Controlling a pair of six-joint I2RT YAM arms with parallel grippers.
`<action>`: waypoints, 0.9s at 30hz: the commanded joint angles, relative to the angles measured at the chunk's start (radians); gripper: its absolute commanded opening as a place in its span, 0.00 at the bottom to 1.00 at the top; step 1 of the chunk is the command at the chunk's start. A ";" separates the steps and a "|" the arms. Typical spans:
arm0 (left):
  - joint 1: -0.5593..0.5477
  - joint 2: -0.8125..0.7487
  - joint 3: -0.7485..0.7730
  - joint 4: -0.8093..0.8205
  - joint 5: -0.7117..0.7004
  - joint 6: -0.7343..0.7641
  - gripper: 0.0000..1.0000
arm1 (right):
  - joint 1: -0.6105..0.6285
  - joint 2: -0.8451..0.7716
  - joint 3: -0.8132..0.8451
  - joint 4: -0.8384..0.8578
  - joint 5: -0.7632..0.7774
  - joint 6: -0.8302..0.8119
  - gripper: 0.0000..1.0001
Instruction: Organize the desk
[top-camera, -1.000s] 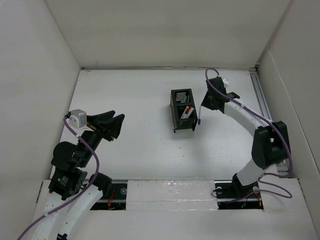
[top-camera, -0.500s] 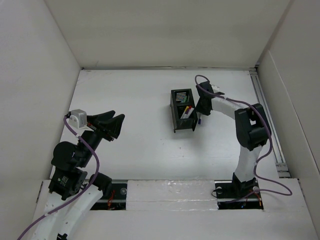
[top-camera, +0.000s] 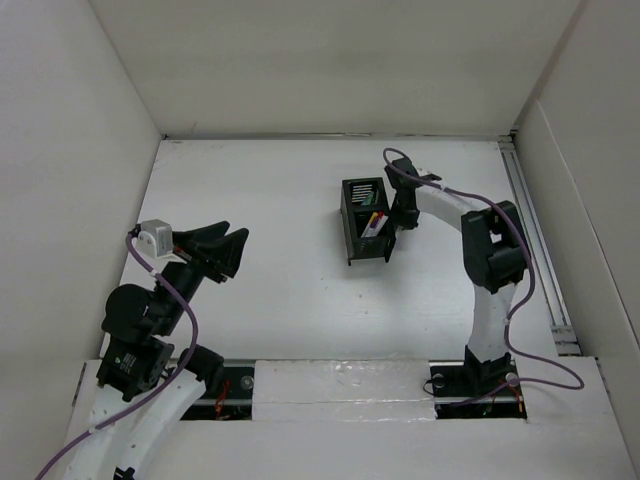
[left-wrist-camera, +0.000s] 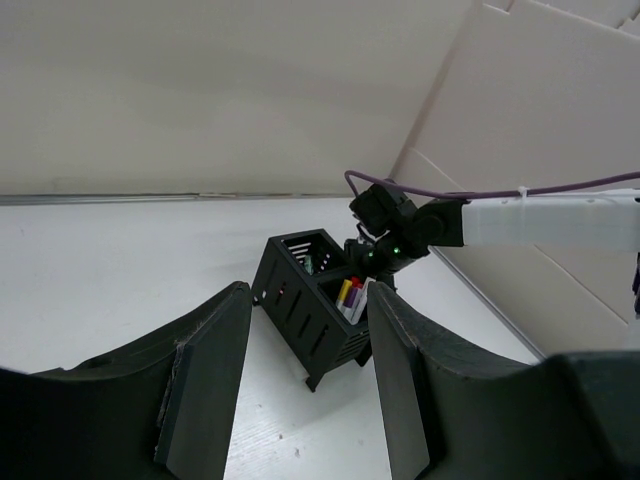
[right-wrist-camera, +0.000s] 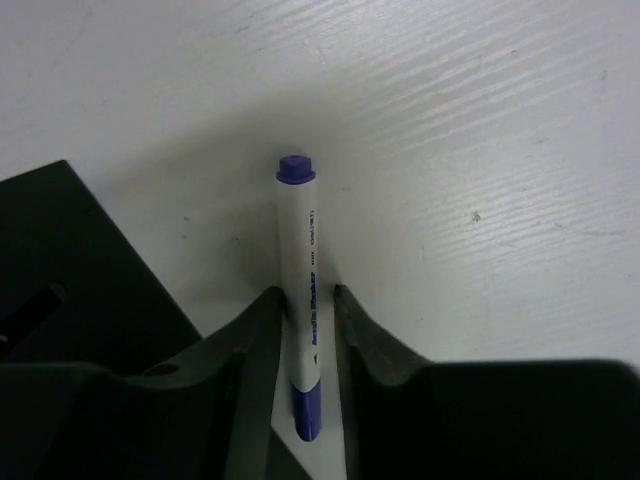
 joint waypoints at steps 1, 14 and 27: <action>-0.005 -0.018 0.006 0.027 -0.008 0.008 0.46 | 0.007 0.035 0.072 -0.090 -0.020 -0.046 0.33; -0.005 -0.038 0.006 0.026 -0.016 0.011 0.46 | -0.002 0.043 0.081 -0.092 -0.023 -0.077 0.00; -0.005 -0.013 0.001 0.035 -0.007 0.010 0.46 | -0.111 -0.443 -0.262 0.136 -0.094 -0.047 0.00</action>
